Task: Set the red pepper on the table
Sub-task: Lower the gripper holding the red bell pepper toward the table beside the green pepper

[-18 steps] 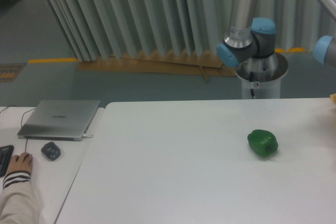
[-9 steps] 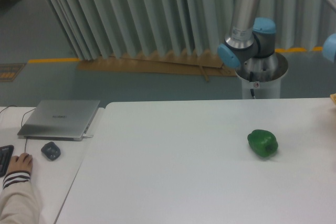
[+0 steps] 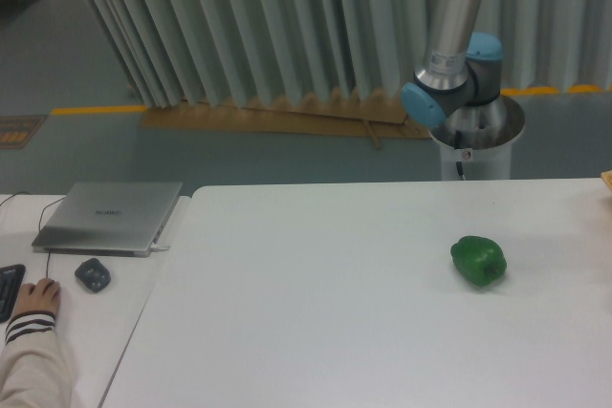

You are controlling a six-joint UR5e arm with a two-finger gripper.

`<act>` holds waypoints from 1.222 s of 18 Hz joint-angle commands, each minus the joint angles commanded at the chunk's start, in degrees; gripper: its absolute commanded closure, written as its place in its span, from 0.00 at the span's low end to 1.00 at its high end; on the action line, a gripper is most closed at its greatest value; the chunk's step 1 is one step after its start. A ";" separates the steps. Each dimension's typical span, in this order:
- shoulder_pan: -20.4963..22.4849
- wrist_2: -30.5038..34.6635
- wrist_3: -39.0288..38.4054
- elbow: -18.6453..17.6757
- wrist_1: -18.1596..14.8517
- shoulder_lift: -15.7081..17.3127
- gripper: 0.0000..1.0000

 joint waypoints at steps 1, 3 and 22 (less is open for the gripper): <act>-1.14 -0.36 -4.21 0.79 -0.09 0.79 0.64; -3.77 -0.45 -12.39 2.02 0.00 1.06 0.64; -29.28 16.60 -46.71 2.20 10.72 -9.83 0.18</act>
